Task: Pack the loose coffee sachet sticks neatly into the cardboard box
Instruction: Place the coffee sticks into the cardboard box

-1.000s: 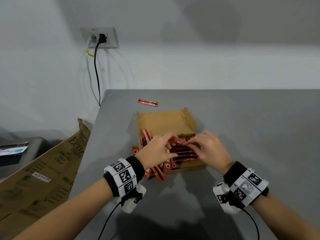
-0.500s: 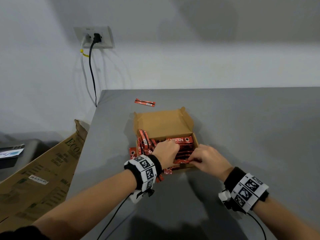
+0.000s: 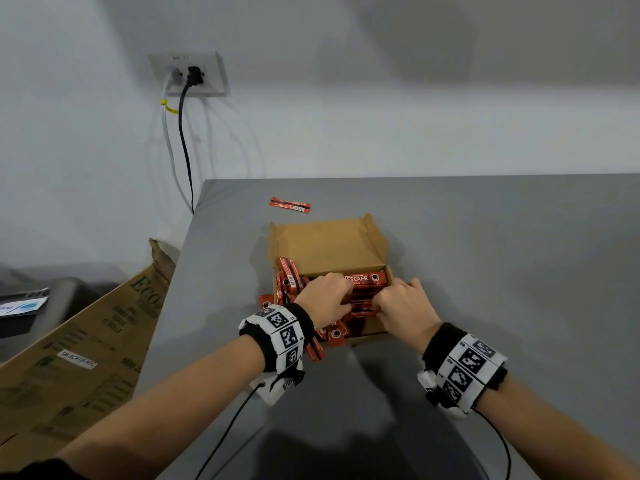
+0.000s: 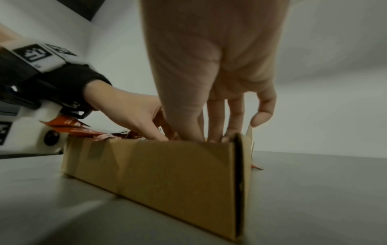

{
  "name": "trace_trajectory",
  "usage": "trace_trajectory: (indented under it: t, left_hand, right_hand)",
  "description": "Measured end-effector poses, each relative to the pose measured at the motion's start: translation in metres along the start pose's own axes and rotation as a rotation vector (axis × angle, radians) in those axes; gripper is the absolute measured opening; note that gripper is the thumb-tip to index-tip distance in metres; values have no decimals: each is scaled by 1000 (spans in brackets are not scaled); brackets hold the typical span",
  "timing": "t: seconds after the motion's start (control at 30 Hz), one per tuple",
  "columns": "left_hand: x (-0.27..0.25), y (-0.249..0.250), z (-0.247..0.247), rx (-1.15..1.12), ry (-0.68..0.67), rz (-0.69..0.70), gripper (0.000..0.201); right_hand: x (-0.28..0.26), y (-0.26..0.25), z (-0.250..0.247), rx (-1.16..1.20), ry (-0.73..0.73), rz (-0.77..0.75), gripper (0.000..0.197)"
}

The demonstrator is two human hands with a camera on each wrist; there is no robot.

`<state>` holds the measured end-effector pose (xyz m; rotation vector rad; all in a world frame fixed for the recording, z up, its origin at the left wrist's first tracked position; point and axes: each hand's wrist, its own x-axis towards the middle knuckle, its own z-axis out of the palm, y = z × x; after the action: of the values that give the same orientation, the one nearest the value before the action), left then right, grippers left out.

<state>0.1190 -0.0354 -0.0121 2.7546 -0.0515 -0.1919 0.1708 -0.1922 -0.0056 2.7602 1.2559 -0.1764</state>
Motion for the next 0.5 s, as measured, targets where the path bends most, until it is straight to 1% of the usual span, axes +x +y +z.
trace_trajectory:
  t: [0.07, 0.2, 0.33, 0.43, 0.5]
  left_hand:
    - [0, -1, -1, -16, 4, 5, 11]
    - [-2, -3, -2, -63, 9, 16, 13]
    - [-3, -3, -1, -51, 8, 14, 28]
    - [-1, -3, 1, -29, 8, 12, 22]
    - [0, -3, 2, -31, 16, 13, 19]
  right_hand:
    - [2, -2, -1, 20, 19, 25, 17]
    - [3, -3, 5, 63, 18, 29, 16]
    - [5, 1, 8, 145, 59, 50, 15]
    - [5, 0, 8, 116, 55, 19, 12]
    - [8, 6, 1, 140, 39, -11, 12]
